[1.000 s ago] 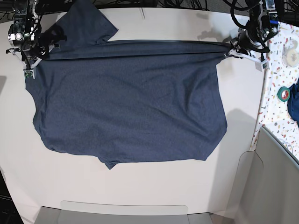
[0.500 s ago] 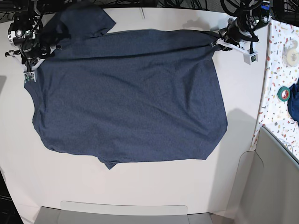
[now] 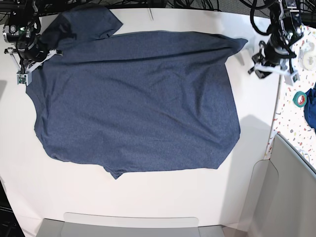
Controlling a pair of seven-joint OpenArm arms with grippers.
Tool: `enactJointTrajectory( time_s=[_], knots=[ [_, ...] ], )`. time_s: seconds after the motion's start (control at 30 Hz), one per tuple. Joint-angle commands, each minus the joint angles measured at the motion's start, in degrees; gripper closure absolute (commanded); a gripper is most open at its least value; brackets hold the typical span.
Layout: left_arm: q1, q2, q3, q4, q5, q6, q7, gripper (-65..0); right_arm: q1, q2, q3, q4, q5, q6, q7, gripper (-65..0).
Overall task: Layout the t-shirt on the table in an organized manner, then fold the t-shirt properly
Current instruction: 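Release the shirt with the left gripper and regrasp the side edge lower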
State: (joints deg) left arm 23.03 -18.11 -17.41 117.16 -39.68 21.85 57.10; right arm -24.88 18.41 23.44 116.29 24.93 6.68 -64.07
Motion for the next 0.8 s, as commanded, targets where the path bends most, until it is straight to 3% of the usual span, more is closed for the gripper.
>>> enactJointTrajectory(
  time_s=[0.0,0.13,0.27,0.43,0.6,0.77],
  knots=[
    [-1.8,-0.5,1.1,0.9,0.0,-0.3,1.1,-15.3,0.1,1.0,0.3,1.0,1.8,0.0,1.0,0.0],
    [-8.4,0.3,10.2,0.7,0.1,-0.3,6.6,-13.2,-1.1,0.9,0.3,1.0,11.5,0.0,0.6,0.0],
    [-11.2,2.3,16.2,-2.0,0.3,-0.2,7.7,-12.2,-2.6,0.9,0.3,1.0,16.2,-0.1,-3.0,0.0],
    [-12.0,2.9,18.7,-8.5,0.3,-0.2,7.0,-12.1,-6.8,0.2,0.3,0.9,15.8,0.0,-4.2,0.0],
    [-12.0,2.7,17.8,-12.6,0.3,-0.2,6.0,-7.4,-9.5,0.3,0.2,0.9,15.7,0.0,-4.1,0.0],
    [-12.0,2.1,17.9,-13.8,0.6,-0.2,5.8,-4.7,-9.6,0.3,0.1,0.7,11.9,0.0,-4.1,0.0]
  ],
)
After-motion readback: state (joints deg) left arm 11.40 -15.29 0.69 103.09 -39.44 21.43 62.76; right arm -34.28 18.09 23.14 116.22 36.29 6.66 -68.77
